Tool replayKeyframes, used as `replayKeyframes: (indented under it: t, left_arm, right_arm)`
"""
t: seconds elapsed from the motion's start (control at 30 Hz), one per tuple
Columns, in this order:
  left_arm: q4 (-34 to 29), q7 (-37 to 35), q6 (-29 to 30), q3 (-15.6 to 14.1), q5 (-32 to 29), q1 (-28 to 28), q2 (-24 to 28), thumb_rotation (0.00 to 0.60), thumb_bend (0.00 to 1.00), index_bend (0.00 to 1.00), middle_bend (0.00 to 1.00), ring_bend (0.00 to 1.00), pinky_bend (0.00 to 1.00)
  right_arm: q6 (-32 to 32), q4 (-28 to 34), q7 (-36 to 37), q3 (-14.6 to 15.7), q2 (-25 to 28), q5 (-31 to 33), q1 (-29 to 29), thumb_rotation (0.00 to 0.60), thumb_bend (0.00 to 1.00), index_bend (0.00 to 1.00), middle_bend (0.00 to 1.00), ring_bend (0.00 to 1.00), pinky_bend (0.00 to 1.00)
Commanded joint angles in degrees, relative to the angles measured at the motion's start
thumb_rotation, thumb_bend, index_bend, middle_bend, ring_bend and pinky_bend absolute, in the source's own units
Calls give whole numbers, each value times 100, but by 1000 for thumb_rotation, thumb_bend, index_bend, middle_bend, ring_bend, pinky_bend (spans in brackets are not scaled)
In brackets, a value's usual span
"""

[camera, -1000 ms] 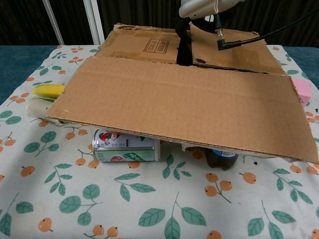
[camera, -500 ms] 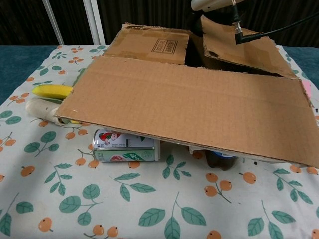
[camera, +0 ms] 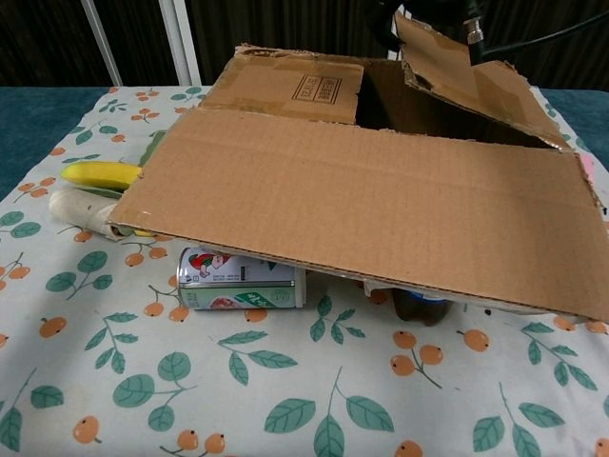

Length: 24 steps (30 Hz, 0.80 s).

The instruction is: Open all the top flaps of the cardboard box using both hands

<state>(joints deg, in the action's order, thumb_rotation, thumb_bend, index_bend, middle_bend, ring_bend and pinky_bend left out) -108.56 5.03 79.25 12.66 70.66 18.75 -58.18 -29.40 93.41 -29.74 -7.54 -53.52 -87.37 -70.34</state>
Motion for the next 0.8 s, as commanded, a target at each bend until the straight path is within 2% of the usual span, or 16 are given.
replayKeyframes:
  t: [0.03, 0.8]
  left_arm:
    - [-17, -11, 6, 3, 11, -9, 8, 600, 89, 0, 0, 20, 89]
    - [-113, 27, 32, 11, 102, -41, 30, 600, 89, 0, 0, 20, 89]
  right_arm:
    - [28, 56, -94, -11, 82, 40, 12, 600, 1000, 522, 320, 265, 336]
    - [-20, 476, -718, -50, 869, 595, 332, 600, 1000, 533, 316, 265, 336]
